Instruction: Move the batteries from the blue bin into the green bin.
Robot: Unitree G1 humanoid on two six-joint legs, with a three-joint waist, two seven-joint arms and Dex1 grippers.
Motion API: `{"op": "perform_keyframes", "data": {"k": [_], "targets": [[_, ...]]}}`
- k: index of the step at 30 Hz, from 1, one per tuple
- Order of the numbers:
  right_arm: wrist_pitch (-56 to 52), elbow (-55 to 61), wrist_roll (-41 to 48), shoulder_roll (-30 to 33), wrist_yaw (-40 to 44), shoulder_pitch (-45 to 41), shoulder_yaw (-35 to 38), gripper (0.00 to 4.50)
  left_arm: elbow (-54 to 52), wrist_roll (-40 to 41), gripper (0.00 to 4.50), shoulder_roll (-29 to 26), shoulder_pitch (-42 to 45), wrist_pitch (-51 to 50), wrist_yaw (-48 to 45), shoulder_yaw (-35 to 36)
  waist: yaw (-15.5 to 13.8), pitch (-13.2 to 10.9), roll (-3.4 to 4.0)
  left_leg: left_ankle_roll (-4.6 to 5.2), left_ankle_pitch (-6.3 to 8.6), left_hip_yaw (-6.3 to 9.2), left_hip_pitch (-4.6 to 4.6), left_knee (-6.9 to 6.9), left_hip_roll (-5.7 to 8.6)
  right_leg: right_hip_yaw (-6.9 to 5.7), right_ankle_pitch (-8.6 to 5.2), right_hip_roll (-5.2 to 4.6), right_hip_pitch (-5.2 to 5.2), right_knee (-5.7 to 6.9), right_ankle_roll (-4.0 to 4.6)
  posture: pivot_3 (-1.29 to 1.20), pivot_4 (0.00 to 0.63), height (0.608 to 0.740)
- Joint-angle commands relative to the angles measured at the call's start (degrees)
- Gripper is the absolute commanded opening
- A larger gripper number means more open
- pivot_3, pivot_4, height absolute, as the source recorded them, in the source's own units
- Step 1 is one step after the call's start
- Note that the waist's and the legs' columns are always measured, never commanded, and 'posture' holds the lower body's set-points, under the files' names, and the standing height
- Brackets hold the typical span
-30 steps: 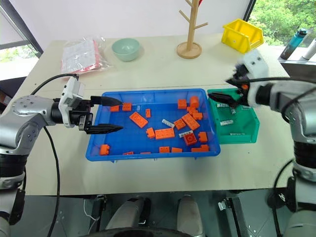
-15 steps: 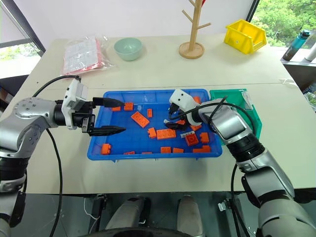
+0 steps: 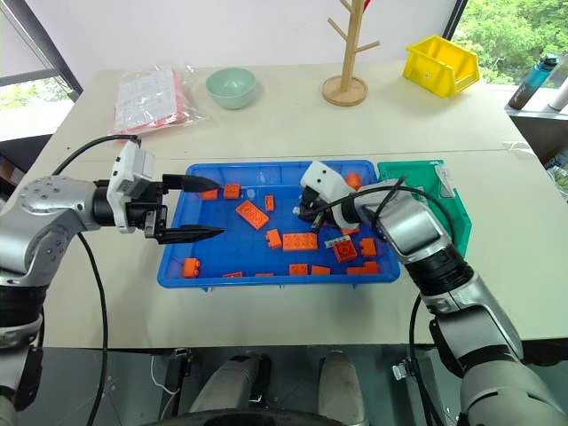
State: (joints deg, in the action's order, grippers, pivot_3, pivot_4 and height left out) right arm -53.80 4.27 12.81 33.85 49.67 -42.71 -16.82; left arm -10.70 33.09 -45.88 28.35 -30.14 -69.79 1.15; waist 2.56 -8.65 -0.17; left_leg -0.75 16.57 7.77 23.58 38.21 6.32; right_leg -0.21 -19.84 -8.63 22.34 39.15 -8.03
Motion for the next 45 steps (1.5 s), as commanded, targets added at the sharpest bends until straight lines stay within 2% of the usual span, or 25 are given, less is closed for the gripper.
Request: {"op": "perform_keyframes", "data": {"k": [1,4,8,10,13,15,17,20,26,29,37,45], "targets": [[-7.3,4.6,5.3,3.6,-0.8,-4.8,12.1,0.07,0.7,-0.4,4.5,0.9,2.2,1.7,-0.5,-0.3,-0.2,0.0,0.01,0.0,0.0,0.0,0.02,0.0,0.02,0.0,0.0,-0.02,0.0,0.0,0.0,0.0,0.15,0.726],[-10.1,3.7,6.6,10.4,-0.9,-5.5,19.1,0.07,1.7,-0.8,4.5,1.6,3.0,2.3,-0.9,-1.0,-0.3,0.0,0.0,0.0,0.0,0.04,0.03,0.0,0.07,0.0,0.0,-0.04,-0.01,0.0,0.0,0.0,0.15,0.726],[-9.5,2.5,5.8,20.1,-0.6,1.3,24.7,0.07,2.6,-1.2,4.5,2.6,3.7,3.1,-1.3,-1.9,-0.3,0.0,0.0,0.01,0.0,0.04,0.03,-0.04,0.07,-0.01,0.0,-0.04,-0.03,-0.01,0.0,0.0,0.15,0.726],[-9.5,3.0,5.9,22.3,-1.2,5.4,26.6,0.07,3.0,-1.4,4.5,3.0,4.2,3.4,-1.7,-2.2,-0.2,0.0,-0.01,0.01,0.01,0.01,0.03,-0.03,0.06,-0.02,0.0,-0.04,-0.06,0.0,0.0,0.0,0.15,0.726],[-9.5,4.5,5.9,21.7,-4.0,11.5,28.3,0.07,4.3,-2.0,4.5,3.6,5.1,4.0,-2.2,-2.8,0.2,0.0,-0.01,0.02,0.01,-0.18,0.02,-0.03,-0.04,-0.01,0.0,-0.03,-0.03,0.02,0.0,0.0,0.15,0.726],[-9.3,5.1,5.9,21.0,-5.5,14.0,28.7,1.14,4.9,-2.3,4.5,4.0,5.7,4.2,-2.4,-3.1,0.3,0.0,0.0,0.02,0.01,-0.33,0.0,-0.04,-0.13,-0.01,0.0,-0.01,-0.01,0.02,0.0,0.0,0.15,0.726],[-7.9,6.2,5.8,21.0,-6.2,15.1,28.2,2.03,5.3,-2.5,4.5,4.4,6.3,4.3,-2.7,-3.3,0.3,0.0,0.0,0.02,0.01,-0.34,0.0,-0.04,-0.14,-0.01,0.0,0.0,0.01,0.05,0.0,0.0,0.15,0.726],[-6.3,7.0,6.7,22.0,-5.3,13.5,27.6,3.5,5.6,-2.7,4.5,4.6,6.8,4.5,-3.1,-3.5,0.1,0.0,0.0,0.02,0.01,-0.33,-0.01,-0.03,-0.11,0.0,0.0,-0.02,0.0,0.05,0.0,0.0,0.15,0.726],[-4.6,8.7,11.1,22.9,1.2,5.3,23.4,3.5,5.2,-2.8,4.5,4.6,6.6,4.4,-3.4,-3.4,0.0,0.0,0.0,0.02,0.01,-0.28,0.0,-0.01,-0.1,-0.01,0.0,-0.01,-0.01,-0.01,-0.01,0.0,0.15,0.726],[-3.4,10.7,11.6,21.4,4.4,2.6,16.8,3.5,4.6,-2.7,4.5,4.3,6.0,4.2,-3.4,-3.2,0.0,0.0,-0.01,0.02,0.01,-0.25,0.0,-0.02,-0.11,-0.01,0.0,0.0,-0.02,-0.02,-0.01,0.0,0.15,0.726],[13.2,8.1,1.3,21.2,15.5,1.0,-2.6,3.5,3.2,-2.4,4.5,3.7,5.0,3.6,-2.4,-2.3,0.0,0.0,-0.01,0.02,0.01,-0.18,0.01,0.01,-0.05,-0.01,0.0,-0.03,-0.02,-0.02,-0.01,0.0,0.15,0.726],[24.0,5.7,-8.7,20.0,24.2,-0.8,-12.4,3.5,-0.1,-1.2,4.5,2.3,1.8,2.3,-0.2,0.0,0.0,0.0,-0.01,0.01,0.01,-0.16,0.0,0.0,-0.07,-0.01,0.0,-0.01,0.03,-0.04,-0.01,0.0,0.15,0.726]]}}
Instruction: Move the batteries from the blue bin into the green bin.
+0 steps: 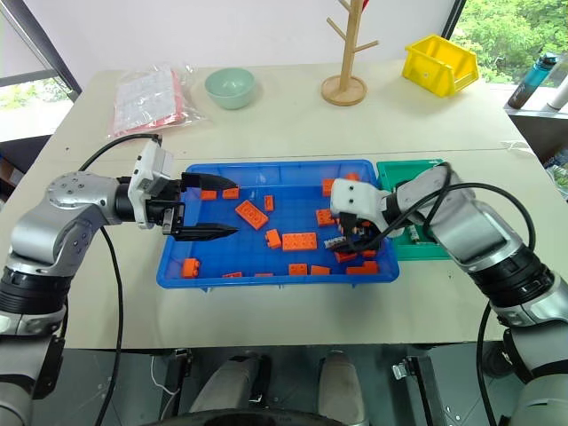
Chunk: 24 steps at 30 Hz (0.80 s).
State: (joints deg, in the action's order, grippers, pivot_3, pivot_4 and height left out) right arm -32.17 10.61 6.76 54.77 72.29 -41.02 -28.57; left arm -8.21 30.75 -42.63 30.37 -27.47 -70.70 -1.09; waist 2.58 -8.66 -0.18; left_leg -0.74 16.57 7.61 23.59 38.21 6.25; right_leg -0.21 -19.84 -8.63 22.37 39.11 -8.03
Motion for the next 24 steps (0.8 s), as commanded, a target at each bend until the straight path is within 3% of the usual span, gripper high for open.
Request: {"op": "perform_keyframes", "data": {"k": [1,9,19,22,24], "targets": [[3.0,-1.9,-3.9,-2.0,1.8,-3.5,-1.4,3.5,-2.9,1.3,4.5,-1.1,-0.6,-0.5,0.9,2.5,0.0,0.0,0.0,0.0,0.0,0.0,0.0,0.0,0.0,0.0,0.0,0.0,0.0,0.0,0.0,0.0,0.15,0.726],[10.0,-10.2,-12.2,-7.4,4.5,-9.0,-5.0,3.5,-4.7,2.1,4.5,-1.3,-2.1,-1.1,3.0,3.8,-0.1,0.0,0.0,-0.01,0.0,0.05,0.0,0.0,0.02,0.0,0.0,0.0,0.01,0.01,0.0,0.0,0.15,0.726],[15.1,-12.8,-16.5,-7.8,7.9,-8.0,-4.4,3.5,-4.3,2.3,4.5,-1.2,-1.6,-0.6,3.7,3.8,-0.1,0.0,0.0,-0.01,0.0,0.09,0.0,0.01,0.04,-0.01,0.0,0.0,-0.01,0.01,0.0,0.0,0.15,0.726],[14.6,-13.2,-16.8,-8.6,7.7,-7.8,-4.0,2.72,-3.8,2.3,4.5,-1.0,-1.2,-0.3,3.6,3.5,-0.1,0.0,0.0,-0.01,0.0,0.12,0.0,0.02,0.05,-0.01,0.0,0.0,-0.02,0.01,0.0,0.0,0.15,0.726],[14.5,-13.3,-16.7,-8.7,7.7,-7.6,-3.7,1.86,-3.6,2.2,4.5,-0.7,-0.8,-0.2,3.6,3.3,0.0,0.0,0.0,-0.01,0.0,0.12,0.0,0.02,0.05,-0.01,0.0,0.01,-0.02,0.01,0.0,0.0,0.15,0.726]]}}
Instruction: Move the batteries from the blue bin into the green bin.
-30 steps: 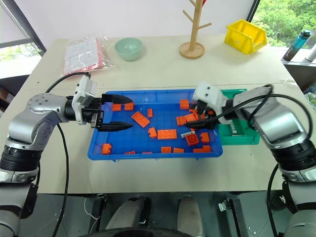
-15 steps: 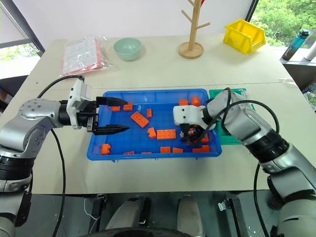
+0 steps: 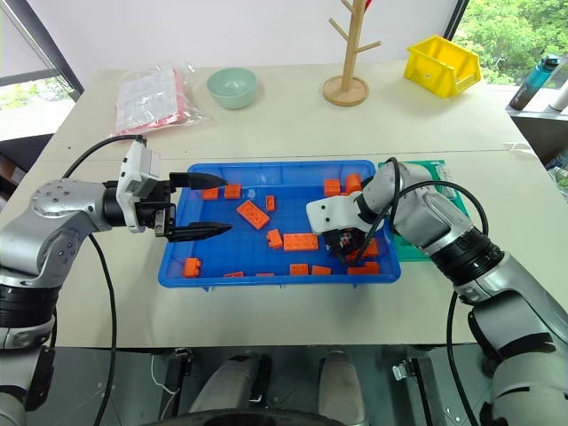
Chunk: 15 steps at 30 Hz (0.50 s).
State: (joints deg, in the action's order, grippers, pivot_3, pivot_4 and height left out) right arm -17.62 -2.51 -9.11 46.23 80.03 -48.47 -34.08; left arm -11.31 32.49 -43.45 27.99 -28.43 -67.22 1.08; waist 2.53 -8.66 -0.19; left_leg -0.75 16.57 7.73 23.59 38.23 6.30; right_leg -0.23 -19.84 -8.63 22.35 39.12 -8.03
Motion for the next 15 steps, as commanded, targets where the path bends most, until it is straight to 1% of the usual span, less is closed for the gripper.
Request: {"op": "perform_keyframes", "data": {"k": [1,2,4,7,9,12,15], "targets": [[-0.2,-0.1,-0.8,-0.2,0.1,-0.1,2.0,1.37,-0.4,0.4,4.5,0.2,1.8,0.9,0.1,1.0,0.0,0.0,0.0,0.0,0.0,0.0,0.0,0.0,0.0,0.0,0.0,0.0,0.01,0.0,0.0,0.0,0.15,0.726],[-0.5,0.2,-0.7,-0.2,0.2,0.1,2.2,0.99,-0.2,0.3,4.5,0.3,2.0,0.9,0.1,0.9,0.0,0.0,0.0,0.0,0.0,0.0,0.0,0.0,0.0,0.0,0.0,0.0,0.01,0.0,0.0,0.0,0.15,0.726],[-1.5,1.1,-0.3,0.0,0.3,0.7,2.9,0.06,0.1,0.1,4.5,0.5,2.4,1.1,-0.1,0.7,0.0,0.0,0.0,0.0,0.0,0.0,0.0,0.0,-0.01,0.0,0.0,0.0,0.01,0.0,0.0,0.0,0.15,0.726],[-6.8,3.6,2.7,-0.6,0.7,1.4,5.8,0.03,0.7,-0.1,4.5,0.5,2.8,1.2,-0.5,0.5,0.0,0.0,0.0,0.0,0.0,0.0,0.0,0.0,0.0,-0.01,0.0,0.0,0.0,0.0,0.0,0.0,0.15,0.726],[-14.2,6.1,7.4,-2.0,0.3,1.0,10.0,0.03,0.8,0.0,4.5,0.4,2.8,1.2,-0.8,0.5,0.0,0.0,0.0,0.0,0.0,-0.01,0.0,-0.01,0.0,-0.01,0.0,0.0,0.01,0.0,0.0,0.0,0.15,0.726],[-26.5,8.8,14.0,-2.9,-1.5,-0.9,18.1,0.03,0.7,0.0,4.5,0.0,2.4,1.2,-1.5,0.4,0.1,0.0,0.0,0.0,0.0,-0.01,0.0,-0.02,-0.03,-0.01,0.0,0.01,0.01,0.01,0.0,0.0,0.15,0.726],[-35.8,8.1,18.7,-0.3,-5.0,-2.7,28.2,0.03,0.8,0.1,4.5,-0.4,1.9,1.1,-2.2,0.6,-0.1,0.0,0.0,0.0,0.0,-0.01,0.0,-0.02,-0.02,0.0,0.0,0.0,0.0,0.01,0.0,0.0,0.15,0.726]]}}
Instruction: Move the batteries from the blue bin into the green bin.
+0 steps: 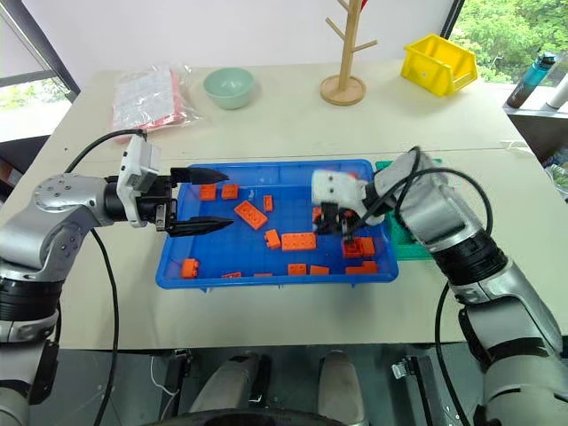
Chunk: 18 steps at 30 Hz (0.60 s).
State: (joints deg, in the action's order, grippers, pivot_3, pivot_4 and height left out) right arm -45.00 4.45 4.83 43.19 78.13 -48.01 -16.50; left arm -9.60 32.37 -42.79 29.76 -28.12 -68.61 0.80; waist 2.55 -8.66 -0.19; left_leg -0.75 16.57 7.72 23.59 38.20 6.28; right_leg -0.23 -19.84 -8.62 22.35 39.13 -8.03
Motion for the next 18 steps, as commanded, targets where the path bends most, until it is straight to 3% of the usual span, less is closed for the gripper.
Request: {"op": "perform_keyframes", "data": {"k": [1,7,11,15,18], "targets": [[-10.4,0.6,5.8,4.0,-4.1,-3.4,13.3,0.03,-1.0,0.3,4.5,-1.1,0.0,0.7,-1.0,1.0,-0.4,0.0,0.0,0.0,0.0,0.01,0.0,0.01,0.02,0.0,0.0,-0.02,-0.01,-0.01,0.0,0.0,0.15,0.726],[-17.1,-3.4,9.1,14.7,-8.5,2.2,25.1,0.03,-0.3,0.8,4.5,-2.5,-0.5,0.5,-2.6,1.6,-1.3,0.0,0.0,0.01,0.0,0.03,0.01,0.0,0.1,0.01,0.0,-0.08,-0.02,-0.02,0.0,0.0,0.15,0.726],[-17.2,-0.6,10.1,15.9,-12.3,12.0,28.1,0.03,1.3,0.9,4.5,-3.0,0.5,0.3,-3.6,1.8,-1.3,0.0,0.0,0.01,0.0,-0.08,0.0,-0.01,0.02,0.01,0.0,-0.06,-0.02,-0.03,0.0,0.0,0.15,0.726],[-15.0,0.3,10.0,13.7,-18.1,15.9,28.6,1.92,2.5,0.7,4.5,-2.8,1.8,0.3,-3.9,1.4,-0.7,0.0,0.02,0.0,0.0,-0.27,0.0,-0.01,-0.06,0.03,0.0,-0.05,0.06,0.01,0.0,0.0,0.15,0.726],[-13.7,2.9,14.3,13.1,-16.9,17.8,31.9,3.39,3.0,0.7,4.5,-2.9,2.4,0.2,-4.0,1.6,-0.2,0.0,0.01,0.0,0.0,-0.25,0.0,-0.02,-0.06,0.03,0.0,-0.05,0.06,0.01,0.0,0.0,0.15,0.726]]}}
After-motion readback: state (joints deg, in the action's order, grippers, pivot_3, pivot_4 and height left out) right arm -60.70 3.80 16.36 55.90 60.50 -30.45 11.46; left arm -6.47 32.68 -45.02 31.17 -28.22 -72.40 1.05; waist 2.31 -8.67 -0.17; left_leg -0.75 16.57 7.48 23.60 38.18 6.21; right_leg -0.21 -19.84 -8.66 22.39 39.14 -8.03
